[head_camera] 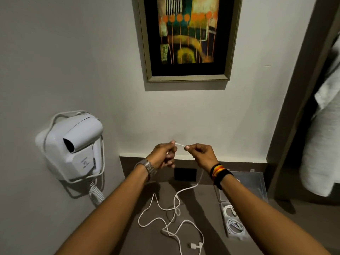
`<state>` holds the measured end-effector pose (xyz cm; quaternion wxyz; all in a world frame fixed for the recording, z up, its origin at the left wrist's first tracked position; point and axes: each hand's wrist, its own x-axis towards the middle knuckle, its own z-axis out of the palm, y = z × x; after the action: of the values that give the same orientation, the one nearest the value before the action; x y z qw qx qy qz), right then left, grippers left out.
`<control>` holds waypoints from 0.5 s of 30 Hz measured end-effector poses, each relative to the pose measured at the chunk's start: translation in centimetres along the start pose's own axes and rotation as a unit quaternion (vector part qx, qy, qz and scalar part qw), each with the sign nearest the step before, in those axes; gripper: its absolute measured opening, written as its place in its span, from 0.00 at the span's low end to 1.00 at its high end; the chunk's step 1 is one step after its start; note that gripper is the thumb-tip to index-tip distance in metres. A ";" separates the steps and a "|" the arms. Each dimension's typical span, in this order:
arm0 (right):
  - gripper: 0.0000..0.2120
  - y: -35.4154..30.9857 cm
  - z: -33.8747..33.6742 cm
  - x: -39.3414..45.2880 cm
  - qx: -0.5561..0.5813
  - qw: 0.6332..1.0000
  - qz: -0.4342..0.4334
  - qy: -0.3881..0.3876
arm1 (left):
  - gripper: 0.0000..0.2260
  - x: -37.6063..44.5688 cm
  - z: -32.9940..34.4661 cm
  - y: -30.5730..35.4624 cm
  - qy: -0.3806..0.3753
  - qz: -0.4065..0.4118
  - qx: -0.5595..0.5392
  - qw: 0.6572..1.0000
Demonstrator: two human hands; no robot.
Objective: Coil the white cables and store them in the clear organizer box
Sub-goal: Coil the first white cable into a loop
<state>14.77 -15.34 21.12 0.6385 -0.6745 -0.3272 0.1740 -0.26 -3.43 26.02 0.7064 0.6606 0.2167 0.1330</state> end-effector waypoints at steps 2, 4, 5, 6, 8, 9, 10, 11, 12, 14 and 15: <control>0.09 -0.5 0.4 -0.9 -0.009 0.999 -0.009 -0.036 | 0.17 -0.3 0.4 1.4 -0.025 0.019 -0.180 0.983; 0.09 -0.7 1.0 -2.4 -0.027 0.996 -0.012 -0.086 | 0.18 -0.1 0.5 2.5 -0.032 0.063 -0.300 0.951; 0.10 -0.8 1.2 -3.3 -0.042 0.993 -0.017 -0.110 | 0.18 0.0 0.5 2.9 -0.022 0.084 -0.308 0.947; 0.11 -0.9 1.2 -4.1 -0.062 0.989 -0.026 -0.129 | 0.18 0.1 0.5 3.1 0.000 0.101 -0.278 0.955; 0.12 -1.6 0.4 -5.5 -0.111 0.981 -0.058 -0.151 | 0.17 0.2 0.2 3.2 0.045 0.120 -0.159 0.979; 0.11 -2.3 -0.2 -6.0 -0.137 0.976 -0.075 -0.154 | 0.16 0.2 0.0 3.2 0.052 0.123 -0.101 0.986; 0.11 -3.1 -0.9 -6.2 -0.162 0.971 -0.091 -0.153 | 0.16 -0.1 -0.1 3.1 0.047 0.122 -0.048 0.990; 0.10 -4.0 -1.6 -6.4 -0.189 0.965 -0.110 -0.148 | 0.16 -0.3 -0.2 3.0 0.032 0.116 -0.003 0.993; 0.10 -4.9 -2.4 -6.4 -0.216 0.957 -0.128 -0.143 | 0.16 -0.6 -0.2 3.0 0.014 0.106 0.033 0.994; 0.09 -6.4 -3.6 -6.3 -0.249 0.946 -0.157 -0.134 | 0.17 -1.1 0.0 2.8 -0.018 0.090 0.091 0.992; 0.08 -7.1 -4.1 -6.2 -0.255 0.944 -0.165 -0.129 | 0.16 -1.4 0.3 2.8 -0.031 0.084 0.113 0.990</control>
<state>11.41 -22.68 27.43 0.4172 -0.7230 -0.5471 0.0621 -1.08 -4.09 28.94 0.6198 0.7560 0.1522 0.1455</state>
